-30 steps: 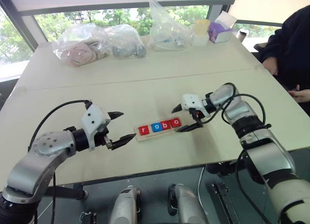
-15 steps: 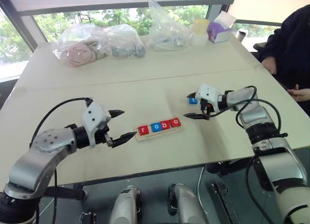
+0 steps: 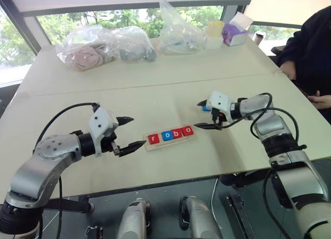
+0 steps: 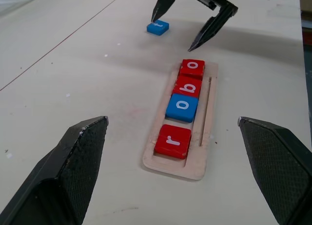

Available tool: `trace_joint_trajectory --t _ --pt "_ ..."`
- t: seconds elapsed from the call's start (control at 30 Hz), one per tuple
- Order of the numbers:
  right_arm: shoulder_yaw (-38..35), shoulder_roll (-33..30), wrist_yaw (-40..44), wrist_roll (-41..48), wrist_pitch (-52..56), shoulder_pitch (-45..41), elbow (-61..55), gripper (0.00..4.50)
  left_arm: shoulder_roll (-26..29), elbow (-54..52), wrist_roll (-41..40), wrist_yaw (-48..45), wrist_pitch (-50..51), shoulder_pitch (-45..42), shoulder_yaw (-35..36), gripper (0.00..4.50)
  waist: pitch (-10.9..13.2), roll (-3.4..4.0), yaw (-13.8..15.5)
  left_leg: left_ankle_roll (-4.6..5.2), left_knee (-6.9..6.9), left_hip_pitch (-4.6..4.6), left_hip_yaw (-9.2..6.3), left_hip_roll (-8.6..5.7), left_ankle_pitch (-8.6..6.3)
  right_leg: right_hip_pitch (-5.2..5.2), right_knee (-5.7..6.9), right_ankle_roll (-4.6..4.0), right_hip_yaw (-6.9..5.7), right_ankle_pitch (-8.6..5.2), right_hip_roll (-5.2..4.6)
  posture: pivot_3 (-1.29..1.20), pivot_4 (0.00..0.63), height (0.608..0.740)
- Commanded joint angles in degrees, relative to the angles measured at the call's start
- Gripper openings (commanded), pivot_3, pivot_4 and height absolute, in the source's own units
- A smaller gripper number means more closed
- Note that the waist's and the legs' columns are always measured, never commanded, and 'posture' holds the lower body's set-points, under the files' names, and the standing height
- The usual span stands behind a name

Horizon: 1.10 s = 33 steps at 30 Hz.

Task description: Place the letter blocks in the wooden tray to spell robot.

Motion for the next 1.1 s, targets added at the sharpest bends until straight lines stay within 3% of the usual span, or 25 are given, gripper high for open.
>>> trace_joint_trajectory --t 0.03,1.1 --pt "0.0 0.2 0.1 0.5 -0.3 0.1 -2.1 4.45 0.4 -1.6 0.1 0.0 -0.5 -0.2 0.7 4.5 0.0 0.0 0.0 0.0 0.0 0.0 0.0 0.0 0.0 0.0 0.0 0.0 0.0 0.0 0.0 0.0 0.15 0.725" --pt "2.5 2.9 1.2 0.9 1.5 0.6 -5.7 4.45 0.0 -2.8 -0.1 1.6 -0.1 0.7 0.8 4.5 0.0 0.0 0.0 0.0 0.0 0.0 0.0 0.01 0.0 0.0 0.0 0.0 0.0 0.0 0.0 0.0 0.15 0.725"
